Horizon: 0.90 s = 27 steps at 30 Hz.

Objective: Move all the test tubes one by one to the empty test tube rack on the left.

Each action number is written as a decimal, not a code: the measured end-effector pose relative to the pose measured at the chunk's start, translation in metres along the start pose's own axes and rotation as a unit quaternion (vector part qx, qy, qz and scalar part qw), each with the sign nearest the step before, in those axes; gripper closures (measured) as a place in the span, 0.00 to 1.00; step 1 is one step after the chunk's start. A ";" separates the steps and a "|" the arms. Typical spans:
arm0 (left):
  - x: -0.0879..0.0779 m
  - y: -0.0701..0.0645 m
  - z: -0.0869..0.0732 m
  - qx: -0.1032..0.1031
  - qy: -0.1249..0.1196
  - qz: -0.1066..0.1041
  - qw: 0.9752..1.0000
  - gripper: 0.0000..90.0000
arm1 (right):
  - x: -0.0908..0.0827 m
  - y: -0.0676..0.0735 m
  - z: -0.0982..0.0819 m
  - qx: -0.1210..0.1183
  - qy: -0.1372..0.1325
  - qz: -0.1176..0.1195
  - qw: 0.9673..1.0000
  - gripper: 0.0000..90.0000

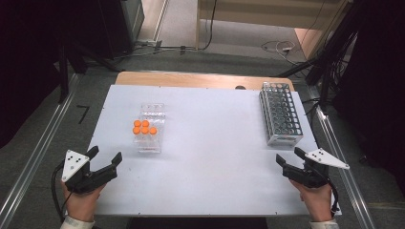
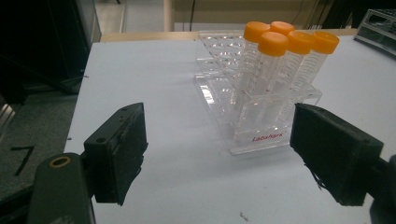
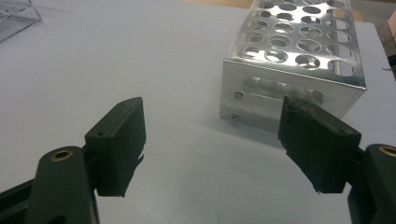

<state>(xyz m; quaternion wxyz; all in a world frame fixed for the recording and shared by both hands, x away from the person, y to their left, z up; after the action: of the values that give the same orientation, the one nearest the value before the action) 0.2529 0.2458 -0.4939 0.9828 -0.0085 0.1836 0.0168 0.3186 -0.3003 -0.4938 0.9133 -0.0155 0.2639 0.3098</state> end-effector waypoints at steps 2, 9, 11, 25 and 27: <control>0.000 0.001 -0.001 0.000 0.002 0.001 1.000 0.21 | -0.001 -0.003 -0.002 0.002 0.004 -0.006 1.000 0.24; 0.000 0.005 -0.006 0.001 0.009 0.003 1.000 0.21 | -0.006 -0.015 -0.008 0.011 0.007 -0.023 1.000 0.24; 0.000 0.006 -0.007 0.001 0.011 0.005 1.000 0.21 | -0.007 -0.019 -0.011 0.014 0.012 -0.031 0.999 0.24; 0.006 0.015 -0.016 0.005 0.029 0.019 0.999 0.21 | -0.015 -0.045 -0.028 0.051 0.022 -0.055 0.997 0.24; 0.008 0.017 -0.019 0.006 0.035 0.020 0.999 0.21 | -0.016 -0.049 -0.030 0.056 0.023 -0.056 0.997 0.24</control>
<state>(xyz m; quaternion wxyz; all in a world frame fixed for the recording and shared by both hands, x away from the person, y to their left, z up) 0.2532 0.2622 -0.5145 0.9753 0.0006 0.2183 0.0346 0.3218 -0.3542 -0.5184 0.9221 0.0141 0.3009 0.2428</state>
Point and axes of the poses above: each handheld gripper's, and its own axes: x roughly forward along the jaws, z roughly out of its top, y roughly to its left, the point moved 8 cm from there along x, roughly forward along the jaws, and after that the axes turned 13 degrees about z, right-handed, at the moved point
